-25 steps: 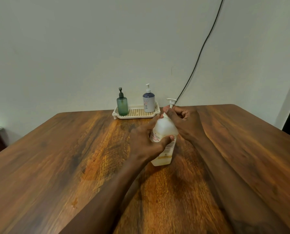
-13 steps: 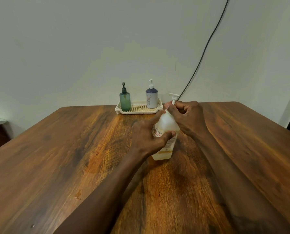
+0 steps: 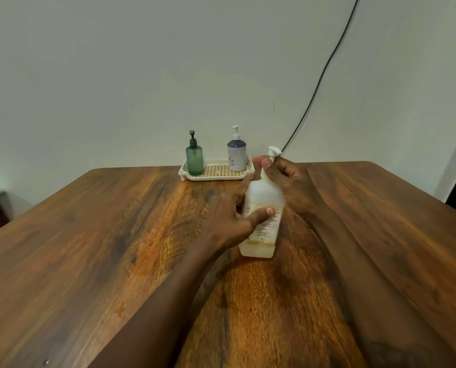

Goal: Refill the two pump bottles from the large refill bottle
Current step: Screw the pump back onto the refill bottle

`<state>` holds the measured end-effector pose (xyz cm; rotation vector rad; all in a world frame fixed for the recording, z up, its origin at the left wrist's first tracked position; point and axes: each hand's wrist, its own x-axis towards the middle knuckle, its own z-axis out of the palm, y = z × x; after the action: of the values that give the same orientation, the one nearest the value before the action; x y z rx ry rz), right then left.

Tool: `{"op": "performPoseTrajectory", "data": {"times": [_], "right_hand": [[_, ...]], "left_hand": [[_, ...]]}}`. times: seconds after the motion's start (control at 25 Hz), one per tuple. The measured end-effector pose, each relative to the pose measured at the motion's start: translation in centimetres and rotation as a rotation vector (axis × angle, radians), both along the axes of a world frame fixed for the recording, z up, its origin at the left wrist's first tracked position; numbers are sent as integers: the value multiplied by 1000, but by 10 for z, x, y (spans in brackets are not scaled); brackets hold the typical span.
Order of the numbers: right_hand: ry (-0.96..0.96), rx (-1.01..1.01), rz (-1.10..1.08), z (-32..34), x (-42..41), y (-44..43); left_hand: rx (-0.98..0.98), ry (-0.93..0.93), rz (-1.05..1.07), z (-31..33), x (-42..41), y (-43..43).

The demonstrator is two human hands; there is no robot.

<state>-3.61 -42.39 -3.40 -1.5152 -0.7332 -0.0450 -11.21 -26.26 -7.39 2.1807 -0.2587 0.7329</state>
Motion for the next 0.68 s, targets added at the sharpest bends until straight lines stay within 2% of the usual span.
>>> {"op": "performPoseTrajectory", "data": {"times": [0.16, 0.28, 0.44, 0.68], "right_hand": [[74, 24, 101, 1, 5, -5], [8, -1, 109, -1, 4, -11], [-71, 52, -63, 0, -2, -13], [11, -45, -270, 1, 0, -7]], "left_hand": [[-14, -15, -19, 3, -3, 0], [-50, 0, -14, 4, -4, 2], [-21, -38, 37, 1, -4, 1], [91, -134, 91, -4, -1, -2]]}}
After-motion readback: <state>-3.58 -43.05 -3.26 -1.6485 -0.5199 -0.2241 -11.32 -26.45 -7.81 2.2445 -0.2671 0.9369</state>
